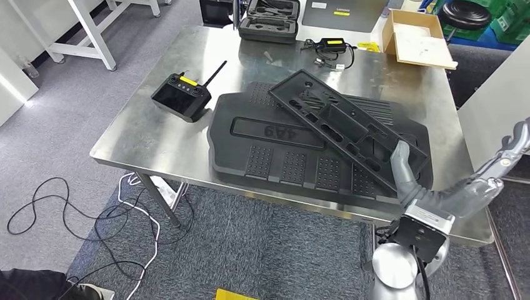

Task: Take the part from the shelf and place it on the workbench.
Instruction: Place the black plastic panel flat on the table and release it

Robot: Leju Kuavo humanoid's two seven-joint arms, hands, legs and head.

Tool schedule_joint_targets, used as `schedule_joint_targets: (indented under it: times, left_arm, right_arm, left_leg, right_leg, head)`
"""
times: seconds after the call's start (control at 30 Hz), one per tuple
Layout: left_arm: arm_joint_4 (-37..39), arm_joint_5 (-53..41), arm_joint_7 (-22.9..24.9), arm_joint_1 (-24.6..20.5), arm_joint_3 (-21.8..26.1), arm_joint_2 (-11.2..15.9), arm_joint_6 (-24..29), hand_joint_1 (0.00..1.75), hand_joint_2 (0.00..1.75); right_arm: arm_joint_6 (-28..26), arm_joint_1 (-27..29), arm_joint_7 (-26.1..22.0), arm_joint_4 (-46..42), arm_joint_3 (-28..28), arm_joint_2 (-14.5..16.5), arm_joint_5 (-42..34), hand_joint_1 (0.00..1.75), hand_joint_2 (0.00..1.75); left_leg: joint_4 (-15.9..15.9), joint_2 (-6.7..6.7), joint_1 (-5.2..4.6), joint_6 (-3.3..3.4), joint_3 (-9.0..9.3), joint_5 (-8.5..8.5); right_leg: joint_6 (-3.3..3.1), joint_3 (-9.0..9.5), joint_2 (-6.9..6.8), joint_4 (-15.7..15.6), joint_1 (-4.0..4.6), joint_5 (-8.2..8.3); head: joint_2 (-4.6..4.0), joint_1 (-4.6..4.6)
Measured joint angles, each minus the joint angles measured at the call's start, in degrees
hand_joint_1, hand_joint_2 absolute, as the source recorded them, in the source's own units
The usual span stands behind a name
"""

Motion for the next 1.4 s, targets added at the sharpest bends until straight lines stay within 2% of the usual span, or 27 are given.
schedule_joint_targets:
  times: [0.03,0.07,0.13,0.2,0.3,0.37,0.43,0.47,0.5,0.53,0.57,0.63,0.67,0.77,0.8,0.83,0.9,0.97,1.0,1.03,1.07,1.13,1.17,1.2,1.3,1.33,1.4]
  left_arm:
    - [0.0,0.0,-0.1,0.0,0.0,0.0,0.0,0.0,0.0]
    - [0.0,0.1,-0.1,0.0,0.0,0.0,0.0,0.0,0.0]
    - [0.1,0.1,-0.2,0.0,0.0,0.0,0.0,0.0,0.0]
    - [0.1,0.2,-0.2,0.0,0.0,0.0,0.0,0.0,0.0]
    - [0.1,0.5,-0.3,0.0,0.0,-0.1,0.1,0.0,0.0]
    - [0.1,0.7,-0.3,0.0,0.0,-0.1,0.2,0.0,0.0]
    - [0.1,1.0,-0.3,0.1,0.0,-0.1,0.2,0.0,0.0]
    - [0.1,1.1,-0.3,0.1,0.0,-0.1,0.2,0.0,0.0]
    - [0.1,1.2,-0.3,0.2,0.0,-0.1,0.2,0.0,0.0]
    - [0.1,1.3,-0.3,0.2,0.0,-0.1,0.3,0.0,0.0]
    - [0.1,1.3,-0.3,0.2,0.0,-0.1,0.3,0.0,0.0]
    - [0.1,1.4,-0.3,0.2,0.0,-0.1,0.3,0.0,0.0]
    - [0.1,1.4,-0.3,0.1,0.0,-0.1,0.3,0.0,0.0]
    - [0.1,1.6,-0.3,0.2,0.0,-0.1,0.4,0.0,0.0]
    - [0.1,1.7,-0.3,0.2,0.0,-0.1,0.4,0.0,0.0]
    - [0.1,1.7,-0.3,0.2,0.0,-0.1,0.4,0.0,0.0]
    - [0.1,1.8,-0.3,0.1,0.0,-0.1,0.4,0.0,0.0]
    - [0.1,1.8,-0.3,0.2,0.0,-0.2,0.4,0.0,0.0]
    - [0.1,1.8,-0.3,0.2,0.0,-0.2,0.4,0.0,0.0]
    - [0.1,1.8,-0.3,0.2,0.0,-0.2,0.4,0.0,0.0]
    - [0.1,1.8,-0.3,0.2,0.0,-0.2,0.4,0.0,0.0]
    - [0.1,1.8,-0.3,0.2,0.0,-0.2,0.4,0.0,0.0]
    - [0.1,1.7,-0.3,0.2,0.0,-0.2,0.4,0.0,0.0]
    - [0.1,1.7,-0.3,0.2,0.0,-0.2,0.4,0.0,0.0]
    - [0.1,1.7,-0.3,0.2,0.0,-0.3,0.4,0.0,0.0]
    - [0.1,1.7,-0.3,0.2,0.0,-0.3,0.4,0.0,0.0]
    - [0.1,1.8,-0.3,0.2,0.0,-0.3,0.4,0.0,0.0]
  right_arm:
    - [0.0,0.1,0.2,0.0,-0.1,0.0,0.1,0.0,1.75]
    - [0.0,0.1,0.4,0.0,-0.1,0.0,0.2,0.0,1.75]
    - [0.0,0.1,1.0,0.0,-0.2,0.0,0.7,0.0,1.75]
    - [0.0,0.2,1.8,0.1,-0.3,0.0,1.3,0.0,1.75]
    - [0.0,0.5,2.7,0.3,-0.4,0.2,1.7,0.0,1.75]
    - [0.0,0.7,2.5,0.6,-0.5,0.3,1.6,0.0,1.75]
    - [0.0,1.0,2.0,1.1,-0.6,0.4,1.4,0.0,1.75]
    - [0.0,1.1,1.7,1.3,-0.7,0.4,1.3,0.0,1.75]
    - [0.0,1.3,1.5,1.6,-0.7,0.5,1.2,0.0,1.75]
    - [0.0,1.3,1.3,1.8,-0.8,0.5,1.2,0.0,1.75]
    - [0.0,1.4,1.3,2.0,-0.9,0.5,1.2,0.0,1.75]
    - [0.0,1.4,1.2,2.2,-1.0,0.5,1.2,0.0,1.75]
    - [0.0,1.4,1.2,2.3,-1.0,0.6,1.2,0.0,1.75]
    - [0.0,1.5,1.4,2.5,-1.0,0.6,1.3,0.0,1.75]
    - [0.0,1.5,1.5,2.5,-1.1,0.6,1.4,0.0,1.75]
    - [0.0,1.5,1.7,2.6,-1.1,0.6,1.5,0.0,1.75]
    - [0.0,1.6,1.9,2.7,-1.1,0.5,1.6,0.0,1.75]
    - [0.0,1.7,2.0,2.7,-1.2,0.5,1.6,0.0,1.75]
    - [0.0,1.8,2.0,2.8,-1.2,0.5,1.6,0.0,1.75]
    - [0.0,1.9,2.1,2.8,-1.2,0.5,1.6,0.0,1.75]
    - [0.0,2.0,2.2,2.9,-1.3,0.5,1.7,0.0,1.75]
    - [0.0,2.0,2.4,2.9,-1.3,0.5,1.8,0.0,1.75]
    - [0.0,2.0,2.6,2.9,-1.3,0.5,1.9,0.0,1.75]
    - [0.0,2.1,2.9,2.9,-1.3,0.5,2.0,0.0,1.75]
    - [0.0,2.2,3.4,2.9,-1.4,0.6,2.1,0.0,1.75]
    - [0.0,2.3,3.5,2.9,-1.4,0.6,2.2,0.0,1.75]
    - [0.0,2.3,3.7,2.9,-1.4,0.6,2.2,0.0,1.75]
  left_leg:
    - [0.2,0.0,-0.02,-0.04,-0.39,0.15]
    - [0.5,0.0,-0.02,-0.11,-0.69,0.24]
    - [0.9,-0.01,-0.1,-0.45,-1.18,0.47]
    - [1.0,-0.01,-0.14,-1.12,-1.5,0.9]
    - [1.5,-0.14,-0.11,-2.16,-1.8,0.76]
    - [5.3,-0.29,0.0,-2.77,-3.29,-2.52]
    - [12.4,-0.31,0.27,-3.33,-5.78,-7.0]
    - [15.2,-0.3,0.4,-3.53,-6.5,-8.14]
    - [16.2,-0.29,0.5,-3.68,-6.31,-8.15]
    - [15.0,-0.28,0.59,-3.76,-5.03,-7.11]
    - [11.6,-0.28,0.7,-3.79,-2.76,-5.47]
    - [4.0,-0.4,0.75,-3.63,1.69,-3.35]
    - [1.8,-0.51,0.67,-3.43,2.82,-2.93]
    - [0.8,-0.67,0.42,-2.48,2.58,-2.62]
    - [0.6,-0.57,0.47,-1.98,2.33,-2.37]
    - [0.5,-0.47,0.55,-1.43,2.01,-2.02]
    - [0.4,-0.27,0.52,-0.48,1.13,-1.25]
    - [0.5,-0.16,0.24,-0.12,0.11,-0.63]
    - [0.6,-0.11,0.1,-0.09,-0.35,-0.36]
    - [0.7,-0.09,0.0,-0.1,-0.75,-0.14]
    - [0.9,-0.09,-0.07,-0.15,-1.06,0.02]
    - [1.2,-0.1,-0.17,-0.39,-1.51,0.26]
    - [1.3,-0.09,-0.18,-0.65,-1.66,0.45]
    - [1.4,-0.09,-0.17,-0.98,-1.78,0.67]
    - [1.5,-0.15,-0.09,-2.13,-1.99,1.19]
    - [2.2,-0.22,-0.07,-2.47,-2.31,0.44]
    - [6.7,-0.35,0.11,-3.05,-4.0,-3.4]
  right_leg:
    - [-0.11,1.72,0.0,-2.1,0.01,1.34]
    - [-0.31,4.26,-0.01,-5.9,0.02,3.09]
    - [-0.77,8.81,0.01,-13.6,0.27,5.08]
    - [-1.05,10.07,0.04,-16.5,0.61,5.26]
    - [-1.89,9.59,-0.15,-17.2,0.32,6.21]
    - [-2.61,8.94,-0.39,-17.6,-0.11,7.06]
    - [-2.88,7.96,-0.49,-17.4,-0.09,7.6]
    - [-2.84,7.49,-0.54,-17.3,-0.09,7.81]
    - [-2.78,7.05,-0.58,-17.1,-0.1,7.97]
    - [-2.69,6.64,-0.59,-16.8,-0.15,8.09]
    - [-2.59,6.29,-0.59,-16.4,-0.22,8.13]
    - [-2.21,5.68,-0.55,-15.7,-0.25,8.17]
    - [-1.88,5.49,-0.52,-15.4,-0.21,8.27]
    - [-0.72,5.11,-0.38,-15.3,-0.1,8.83]
    - [-0.43,4.87,-0.33,-14.9,-0.18,8.46]
    - [-0.21,4.4,-0.28,-13.9,-0.25,7.39]
    - [0.08,2.28,-0.22,-8.4,-0.38,3.07]
    - [0.29,-0.15,-0.2,-1.2,-0.38,-0.86]
    - [0.3,-0.4,-0.2,0.7,-0.38,-1.34]
    - [0.22,0.37,-0.2,0.5,-0.36,-0.75]
    - [0.03,2.28,-0.2,-2.0,-0.33,0.76]
    - [-0.54,7.61,-0.19,-10.5,-0.14,3.72]
    - [-0.75,9.55,-0.15,-13.9,0.06,4.47]
    - [-0.9,10.56,-0.1,-16.0,0.28,4.67]
    - [-1.51,10.37,-0.11,-17.2,0.42,5.29]
    - [-1.89,10.12,-0.19,-17.4,0.26,5.74]
    - [-2.51,9.35,-0.4,-17.6,-0.01,6.57]
  head:
    - [0.0,0.01]
    - [0.0,0.03]
    - [0.0,0.07]
    - [0.0,0.05]
    - [0.0,-0.01]
    - [0.0,-0.46]
    - [0.0,-0.98]
    - [0.0,-1.09]
    - [0.0,-1.11]
    - [0.0,-1.14]
    - [0.0,-1.16]
    - [0.0,-1.19]
    - [0.0,-1.18]
    - [0.0,-1.15]
    - [0.0,-1.12]
    - [0.0,-0.99]
    - [0.0,-0.63]
    - [0.0,-0.44]
    - [0.0,-0.44]
    - [0.0,-0.44]
    - [0.0,-0.45]
    - [0.0,-0.44]
    - [0.0,-0.44]
    - [0.0,-0.45]
    - [0.0,-0.43]
    - [0.0,-0.52]
    - [0.0,-0.94]
